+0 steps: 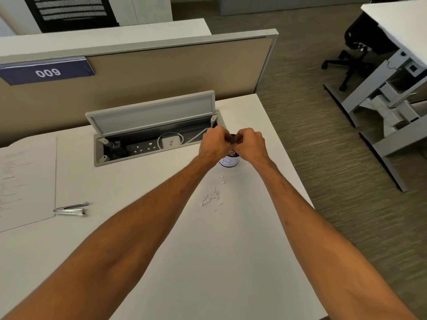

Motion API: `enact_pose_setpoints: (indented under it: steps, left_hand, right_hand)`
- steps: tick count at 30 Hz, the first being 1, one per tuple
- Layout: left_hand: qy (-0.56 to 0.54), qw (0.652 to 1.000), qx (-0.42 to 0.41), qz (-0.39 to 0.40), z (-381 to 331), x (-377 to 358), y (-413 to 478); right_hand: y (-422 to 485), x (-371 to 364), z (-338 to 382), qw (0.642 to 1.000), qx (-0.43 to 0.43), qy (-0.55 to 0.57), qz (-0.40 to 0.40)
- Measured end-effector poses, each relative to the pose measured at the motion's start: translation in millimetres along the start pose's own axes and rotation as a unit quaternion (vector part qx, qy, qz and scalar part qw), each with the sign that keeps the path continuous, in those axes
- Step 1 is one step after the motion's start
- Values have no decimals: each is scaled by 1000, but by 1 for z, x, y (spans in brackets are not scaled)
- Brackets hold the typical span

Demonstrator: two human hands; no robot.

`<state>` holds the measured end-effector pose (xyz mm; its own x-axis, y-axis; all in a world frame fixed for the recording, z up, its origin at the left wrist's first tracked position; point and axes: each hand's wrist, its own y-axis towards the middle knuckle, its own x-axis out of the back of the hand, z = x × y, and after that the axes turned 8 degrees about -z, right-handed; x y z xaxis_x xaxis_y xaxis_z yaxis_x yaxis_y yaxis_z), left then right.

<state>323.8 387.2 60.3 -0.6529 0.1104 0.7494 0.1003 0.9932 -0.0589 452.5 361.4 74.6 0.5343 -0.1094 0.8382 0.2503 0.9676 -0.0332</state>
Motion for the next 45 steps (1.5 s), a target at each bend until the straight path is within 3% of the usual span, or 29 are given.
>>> enact_pose_setpoints:
  steps: [7,15,22,27,35,45]
  left_hand:
    - [-26,999,-11,-31,4,5,-3]
    - [-167,977,48,-126,21,8,-23]
    - [-131,974,74,-172,55,0,-79]
    - [-74,984,88,-133,98,-17,-128]
    - [61,995,-54,56,141,-24,-155]
    - [77,987,-76,120,135,-22,-144]
  right_hand:
    - [-5,-3,3,999,17,19,-35]
    - [-14,-2,-2,989,-1,88,-121]
    - [-59,-6,-5,976,45,138,-162]
    - [-102,-53,-29,993,61,79,-57]
    - [-115,-94,-47,985,125,-116,36]
    - [-115,-95,-42,992,83,-99,11]
